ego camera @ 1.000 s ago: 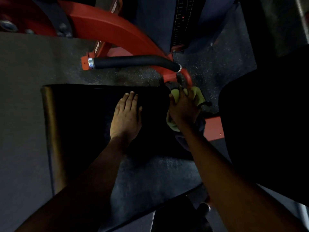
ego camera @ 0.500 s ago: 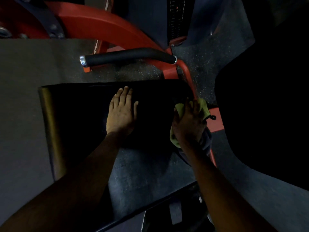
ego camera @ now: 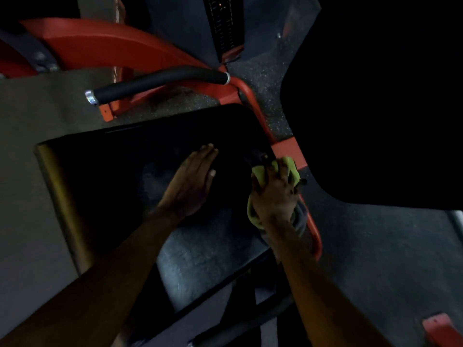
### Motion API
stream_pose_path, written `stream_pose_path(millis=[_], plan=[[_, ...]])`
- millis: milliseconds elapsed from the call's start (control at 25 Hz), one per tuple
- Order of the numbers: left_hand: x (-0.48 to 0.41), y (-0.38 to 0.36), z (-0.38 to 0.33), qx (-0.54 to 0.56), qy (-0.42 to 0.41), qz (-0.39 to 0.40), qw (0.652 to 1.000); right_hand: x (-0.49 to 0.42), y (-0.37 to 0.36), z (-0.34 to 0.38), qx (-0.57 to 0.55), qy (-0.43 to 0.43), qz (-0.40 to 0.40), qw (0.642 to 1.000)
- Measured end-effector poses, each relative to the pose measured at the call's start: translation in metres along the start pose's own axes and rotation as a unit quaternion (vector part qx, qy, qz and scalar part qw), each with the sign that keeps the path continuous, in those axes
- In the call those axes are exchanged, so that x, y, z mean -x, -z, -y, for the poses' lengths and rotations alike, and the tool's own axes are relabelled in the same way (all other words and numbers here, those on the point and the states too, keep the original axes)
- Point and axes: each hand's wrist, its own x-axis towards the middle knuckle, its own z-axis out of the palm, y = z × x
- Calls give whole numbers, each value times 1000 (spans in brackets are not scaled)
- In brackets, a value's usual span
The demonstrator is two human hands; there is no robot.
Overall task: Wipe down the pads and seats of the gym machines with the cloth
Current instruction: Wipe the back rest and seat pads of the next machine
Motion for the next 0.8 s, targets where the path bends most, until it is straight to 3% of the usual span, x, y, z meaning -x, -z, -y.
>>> stream_pose_path(millis=[160,360,600,800], plan=[[23,-24,-27,-8,-19,65,998,-3,1,3,-12,-13,-2,1000],[21,-26,-26,-48,-15,74,996,79,-1,-25,-11,-53,16,998],[20,-25,-26,-55,-23,78,995,34,4,-24,-70,-72,-14,995],[21,-23,-31,-61,-5,80,995,78,2,-29,-69,-94,-19,993]])
